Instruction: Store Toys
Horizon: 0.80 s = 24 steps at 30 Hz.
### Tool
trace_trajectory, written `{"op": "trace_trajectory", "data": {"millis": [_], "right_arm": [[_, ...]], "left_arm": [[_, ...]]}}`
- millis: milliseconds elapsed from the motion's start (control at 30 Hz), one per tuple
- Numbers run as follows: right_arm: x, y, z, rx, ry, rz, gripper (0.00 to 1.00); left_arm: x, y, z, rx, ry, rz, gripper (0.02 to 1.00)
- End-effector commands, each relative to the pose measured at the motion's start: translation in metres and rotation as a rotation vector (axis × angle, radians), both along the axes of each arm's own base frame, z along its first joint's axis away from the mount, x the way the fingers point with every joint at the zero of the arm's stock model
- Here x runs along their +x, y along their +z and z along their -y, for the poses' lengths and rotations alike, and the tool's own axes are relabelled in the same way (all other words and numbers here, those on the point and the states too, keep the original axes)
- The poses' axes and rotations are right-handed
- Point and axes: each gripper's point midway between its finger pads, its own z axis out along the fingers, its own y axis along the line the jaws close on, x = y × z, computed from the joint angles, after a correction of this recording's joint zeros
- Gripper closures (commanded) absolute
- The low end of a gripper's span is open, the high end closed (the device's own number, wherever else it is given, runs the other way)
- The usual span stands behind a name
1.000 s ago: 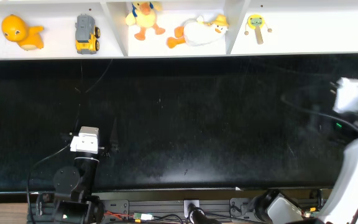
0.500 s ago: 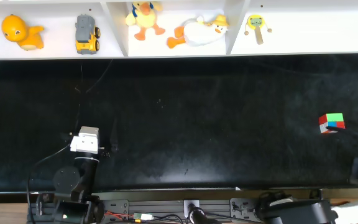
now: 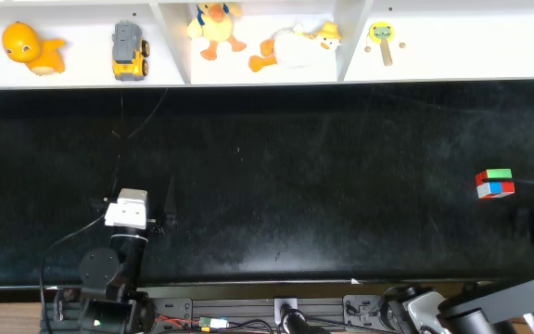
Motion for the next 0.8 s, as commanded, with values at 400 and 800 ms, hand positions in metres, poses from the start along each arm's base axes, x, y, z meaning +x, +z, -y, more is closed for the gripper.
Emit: {"op": "trace_trajectory", "data": {"millis": [400, 800], "right_arm": [[0.045, -0.028, -0.027, 0.102, 0.000, -0.045, 0.005], [0.039, -0.057, -0.028, 0.105, -0.034, -0.066, 0.005]], "left_arm": [[0.000, 0.001, 0.000, 0.018, -0.001, 0.008, 0.020], [0.000, 0.001, 0.000, 0.018, -0.001, 0.008, 0.020]]}}
